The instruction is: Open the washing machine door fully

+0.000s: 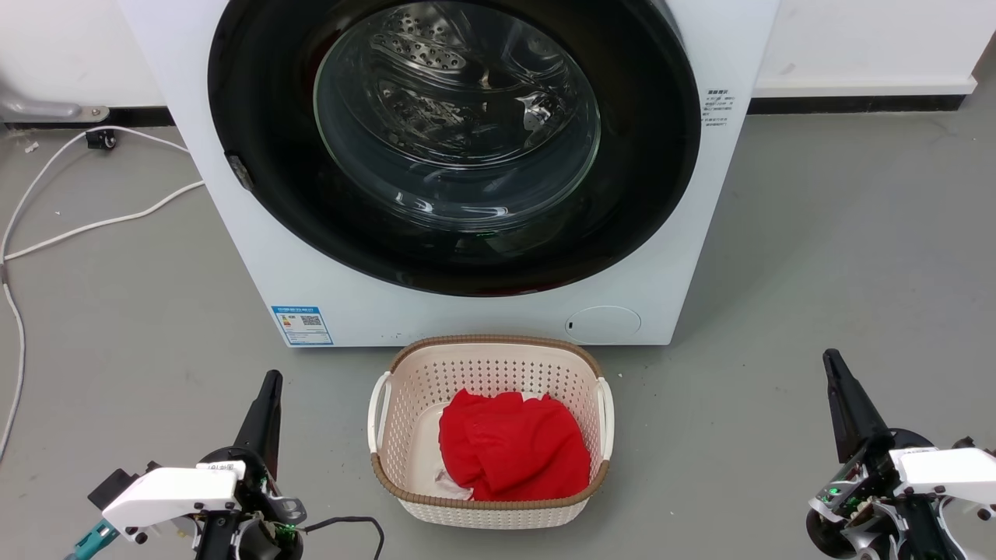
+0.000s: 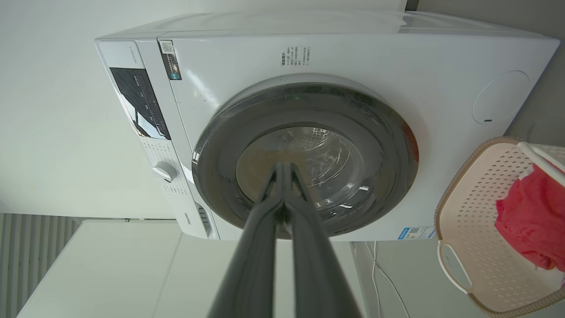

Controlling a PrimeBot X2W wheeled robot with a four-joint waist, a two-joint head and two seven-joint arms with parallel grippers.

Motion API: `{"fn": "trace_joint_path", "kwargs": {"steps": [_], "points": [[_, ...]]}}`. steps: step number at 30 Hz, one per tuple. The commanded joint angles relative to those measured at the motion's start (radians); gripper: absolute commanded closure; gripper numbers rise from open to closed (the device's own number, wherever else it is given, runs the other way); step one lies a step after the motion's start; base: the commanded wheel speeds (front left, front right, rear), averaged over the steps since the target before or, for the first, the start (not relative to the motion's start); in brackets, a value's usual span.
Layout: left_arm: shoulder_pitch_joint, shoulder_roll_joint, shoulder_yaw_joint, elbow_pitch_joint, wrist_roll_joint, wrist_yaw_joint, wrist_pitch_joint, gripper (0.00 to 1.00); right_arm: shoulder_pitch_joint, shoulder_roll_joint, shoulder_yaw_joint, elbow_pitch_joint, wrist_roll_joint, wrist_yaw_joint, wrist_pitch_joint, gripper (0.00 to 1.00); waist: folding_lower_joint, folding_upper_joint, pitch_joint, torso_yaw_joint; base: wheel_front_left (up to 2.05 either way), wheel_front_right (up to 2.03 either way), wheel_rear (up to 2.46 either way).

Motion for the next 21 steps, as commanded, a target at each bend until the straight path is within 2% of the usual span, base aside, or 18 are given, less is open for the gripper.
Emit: {"fn": "trace_joint_path", "kwargs": {"steps": [1,18,19,21], "points": [[-0.008,-0.001,0.001,0.001,0.008,-0.003,0.005,1.0,-0.014,0.002,-0.002,0.002,-0.006,0.0,0.003,1.0,0.0,0.0,0.0,0.0,0.0,0.0,0.0],[-0.008,-0.003,0.005,0.001,0.009,-0.003,0.006,1.0,-0.014,0.005,-0.006,0.002,-0.01,0.0,0.006,1.0,0.0,0.0,0.0,0.0,0.0,0.0,0.0],[0.001,-0.004,0.004,0.003,0.007,0.0,0.006,0.0,0.002,0.003,-0.004,0.002,-0.002,0.0,0.003,0.0,0.0,0.0,0.0,0.0,0.0,0.0,0.0],[0.005,-0.006,0.004,0.011,0.007,0.001,0.005,0.0,0.006,0.004,-0.003,0.009,-0.002,0.0,0.003,0.0,0.0,0.0,0.0,0.0,0.0,0.0,0.0]]}}
